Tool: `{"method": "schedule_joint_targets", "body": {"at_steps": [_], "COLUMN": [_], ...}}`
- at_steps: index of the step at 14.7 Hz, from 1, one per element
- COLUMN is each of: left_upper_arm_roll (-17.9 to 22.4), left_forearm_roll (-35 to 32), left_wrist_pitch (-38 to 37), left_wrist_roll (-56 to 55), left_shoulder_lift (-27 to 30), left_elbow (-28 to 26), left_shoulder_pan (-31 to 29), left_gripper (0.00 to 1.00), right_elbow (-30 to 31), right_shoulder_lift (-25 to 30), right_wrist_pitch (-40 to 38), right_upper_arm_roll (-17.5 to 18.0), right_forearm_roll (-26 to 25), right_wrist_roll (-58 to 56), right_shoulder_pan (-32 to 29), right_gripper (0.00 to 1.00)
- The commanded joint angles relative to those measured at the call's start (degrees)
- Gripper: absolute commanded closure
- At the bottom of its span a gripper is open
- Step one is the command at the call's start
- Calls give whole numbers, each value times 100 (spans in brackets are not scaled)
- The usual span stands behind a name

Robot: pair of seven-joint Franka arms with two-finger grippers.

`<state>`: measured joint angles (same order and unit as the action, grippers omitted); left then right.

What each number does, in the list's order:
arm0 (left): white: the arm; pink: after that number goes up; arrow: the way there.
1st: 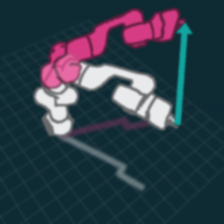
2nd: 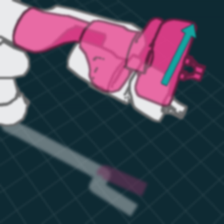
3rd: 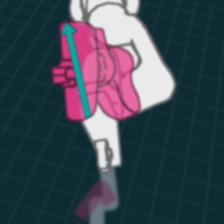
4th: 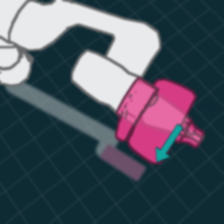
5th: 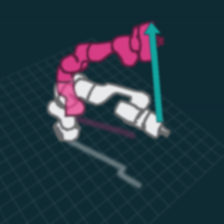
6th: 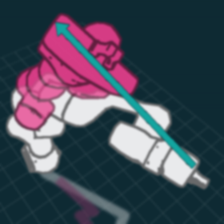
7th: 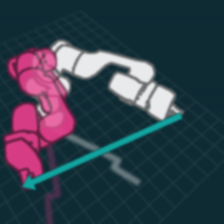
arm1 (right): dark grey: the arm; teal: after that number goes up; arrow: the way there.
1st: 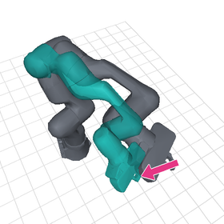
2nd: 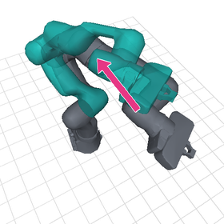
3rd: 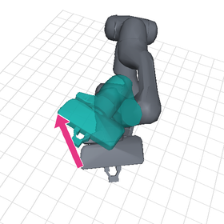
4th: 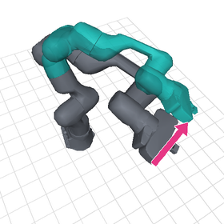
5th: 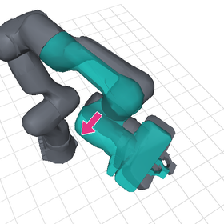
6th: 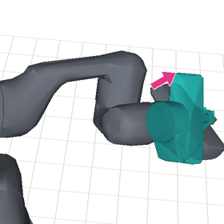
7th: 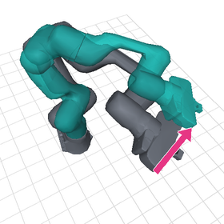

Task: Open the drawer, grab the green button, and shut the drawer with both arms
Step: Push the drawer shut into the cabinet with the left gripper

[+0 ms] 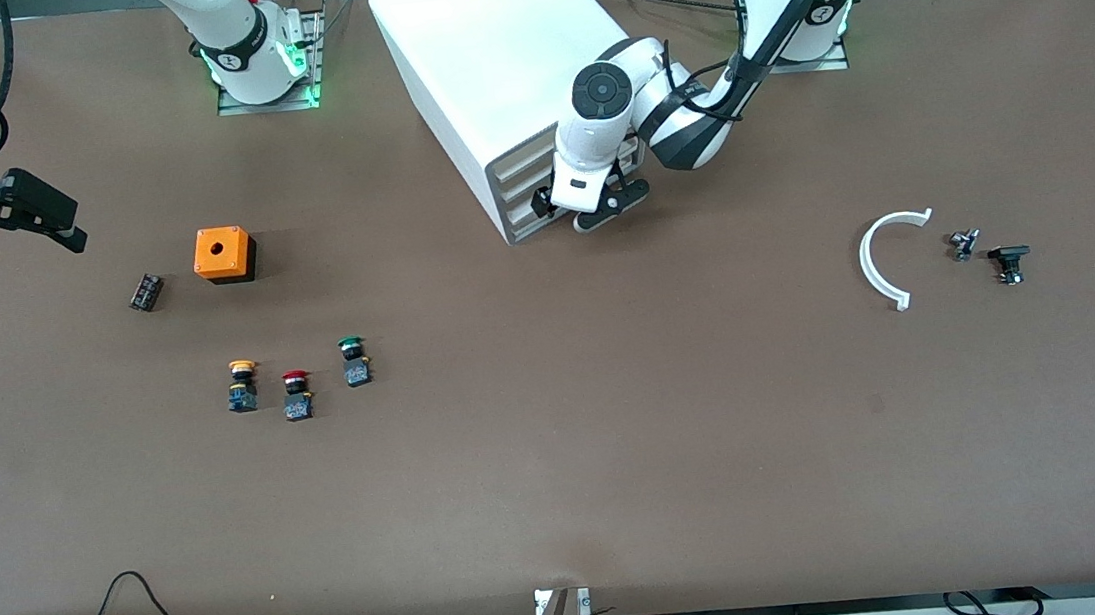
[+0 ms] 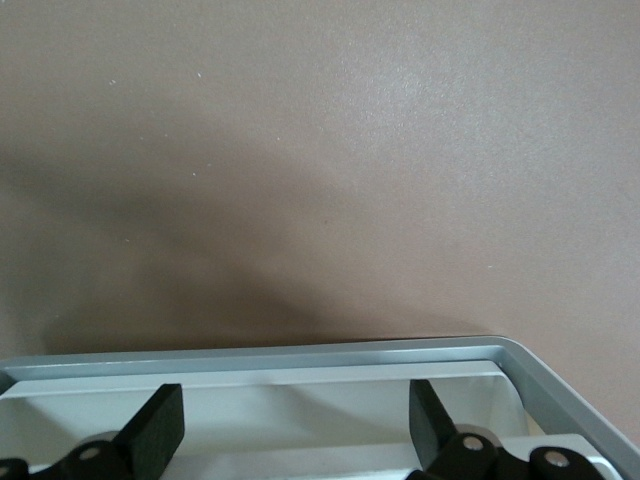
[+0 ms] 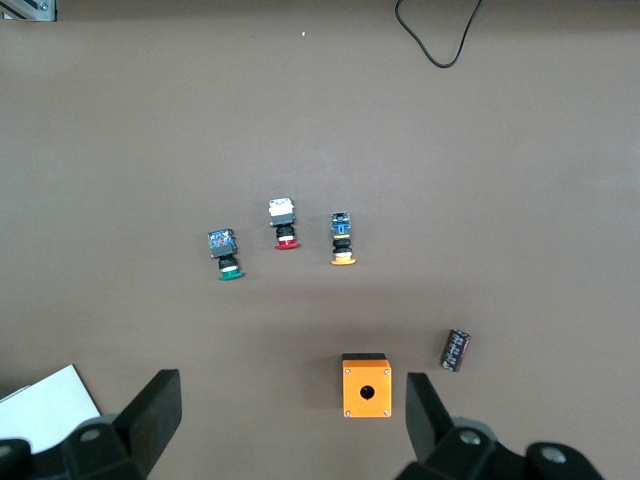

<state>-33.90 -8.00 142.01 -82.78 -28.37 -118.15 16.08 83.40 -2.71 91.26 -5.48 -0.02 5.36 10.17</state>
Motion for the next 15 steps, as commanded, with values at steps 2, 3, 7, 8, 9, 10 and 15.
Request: {"method": "schedule_joint_targets", "body": {"at_steps": [2, 3, 7, 8, 9, 10, 15], "left_upper_arm_roll": [-125, -117, -55, -29, -29, -29, 7], "left_forearm_roll": [150, 150, 79, 71, 62, 62, -401], "left_wrist_pitch": [-86, -112, -2013, -2515, -2946, -3220, -4968], "left_wrist_roll": [131, 244, 1280, 1543, 1851, 2167, 4345], "left_shoulder_lift": [-11, 32, 50, 50, 42, 50, 59], "left_elbow": [55, 64, 992, 1300, 1581, 1784, 3189], "left_shoulder_pan": [-61, -105, -220, -281, -412, -552, -1300], "left_gripper": [1, 1, 1, 1, 1, 1, 1], "right_elbow": [-175, -175, -175, -175, -175, -175, -175], "right_shoulder_lift": [-89, -89, -89, -89, -89, -98, -98], "right_wrist_pitch": [-56, -56, -56, -56, -56, -56, -56], "right_upper_arm_roll": [21, 21, 21, 21, 21, 21, 21], "right_forearm_roll": [-86, -86, -86, -86, -95, -95, -121], "right_wrist_roll": [-62, -62, -62, -62, -53, -53, -44], "right_shoulder_pan": [20, 20, 20, 20, 20, 20, 20], "right_gripper": [1, 1, 1, 1, 1, 1, 1]}}
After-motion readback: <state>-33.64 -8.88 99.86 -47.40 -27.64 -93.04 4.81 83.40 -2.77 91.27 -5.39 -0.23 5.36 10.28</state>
